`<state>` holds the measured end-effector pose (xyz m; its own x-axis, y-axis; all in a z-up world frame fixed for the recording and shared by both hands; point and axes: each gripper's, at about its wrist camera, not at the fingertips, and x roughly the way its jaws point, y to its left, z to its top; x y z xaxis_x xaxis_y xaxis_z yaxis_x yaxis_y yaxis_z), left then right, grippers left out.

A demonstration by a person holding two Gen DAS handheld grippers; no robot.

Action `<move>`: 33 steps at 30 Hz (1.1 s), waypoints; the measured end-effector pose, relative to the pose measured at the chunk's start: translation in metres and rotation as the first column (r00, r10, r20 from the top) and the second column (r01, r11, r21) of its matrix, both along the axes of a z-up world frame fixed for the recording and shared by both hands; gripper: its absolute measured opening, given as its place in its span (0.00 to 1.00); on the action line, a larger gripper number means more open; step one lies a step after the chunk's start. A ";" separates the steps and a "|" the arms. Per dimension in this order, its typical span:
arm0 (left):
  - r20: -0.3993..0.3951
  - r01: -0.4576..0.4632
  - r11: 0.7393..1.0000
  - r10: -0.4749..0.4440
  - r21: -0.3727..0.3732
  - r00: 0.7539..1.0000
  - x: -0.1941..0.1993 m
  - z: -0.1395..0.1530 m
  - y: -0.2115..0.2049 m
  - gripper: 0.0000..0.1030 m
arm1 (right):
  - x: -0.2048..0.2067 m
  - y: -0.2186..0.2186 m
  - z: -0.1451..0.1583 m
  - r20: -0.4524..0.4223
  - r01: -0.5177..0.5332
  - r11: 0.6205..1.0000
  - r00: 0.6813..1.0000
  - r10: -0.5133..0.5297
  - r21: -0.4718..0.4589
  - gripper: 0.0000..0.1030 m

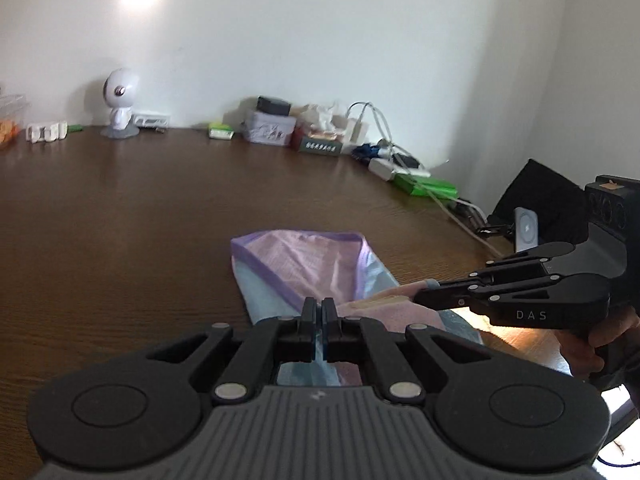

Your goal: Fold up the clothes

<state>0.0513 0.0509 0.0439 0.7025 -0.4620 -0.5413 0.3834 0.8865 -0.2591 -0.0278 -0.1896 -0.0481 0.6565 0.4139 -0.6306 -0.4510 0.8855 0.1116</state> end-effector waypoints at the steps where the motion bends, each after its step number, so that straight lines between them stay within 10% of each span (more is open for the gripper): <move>1: -0.032 -0.027 1.000 0.027 -0.002 0.999 0.004 -0.003 0.004 0.05 | 0.004 0.001 -0.005 -0.015 0.011 1.000 1.000 -0.011 -0.001 0.03; 6: -0.115 -0.050 0.995 0.040 -0.086 0.993 -0.009 0.001 0.025 0.51 | -0.008 -0.026 -0.001 -0.036 0.069 0.994 0.997 -0.066 0.079 0.24; 14: -0.225 -0.039 0.989 0.007 -0.140 0.974 -0.035 -0.021 0.015 0.50 | -0.057 -0.032 -0.015 -0.105 0.043 0.983 0.994 -0.025 0.177 0.55; 15: -0.224 -0.040 0.990 0.009 -0.135 0.975 -0.036 -0.020 0.014 0.48 | -0.055 -0.029 -0.018 -0.116 0.056 0.984 0.993 -0.037 0.168 0.53; 17: -0.220 -0.040 0.991 0.011 -0.128 0.976 -0.038 -0.017 0.012 0.45 | -0.053 -0.026 -0.020 -0.131 0.070 0.981 0.990 -0.046 0.184 0.09; 20: -0.202 -0.036 0.991 0.010 -0.125 0.979 -0.041 -0.013 0.009 0.45 | -0.053 -0.029 -0.011 -0.136 0.067 0.960 0.990 -0.031 0.271 0.07; 24: -0.195 -0.031 0.993 0.008 -0.115 0.981 -0.043 -0.015 0.003 0.45 | -0.035 -0.055 -0.031 -0.305 0.168 0.845 0.952 -0.005 0.509 0.07; 30: -0.189 -0.038 0.991 0.013 -0.129 0.982 -0.044 -0.015 0.005 0.45 | -0.047 -0.053 -0.026 -0.221 0.134 0.899 0.974 -0.043 0.418 0.40; 33: -0.183 -0.057 0.990 0.032 -0.131 0.983 -0.038 -0.013 0.007 0.43 | -0.049 -0.044 -0.017 -0.161 0.085 0.934 0.986 -0.030 0.348 0.35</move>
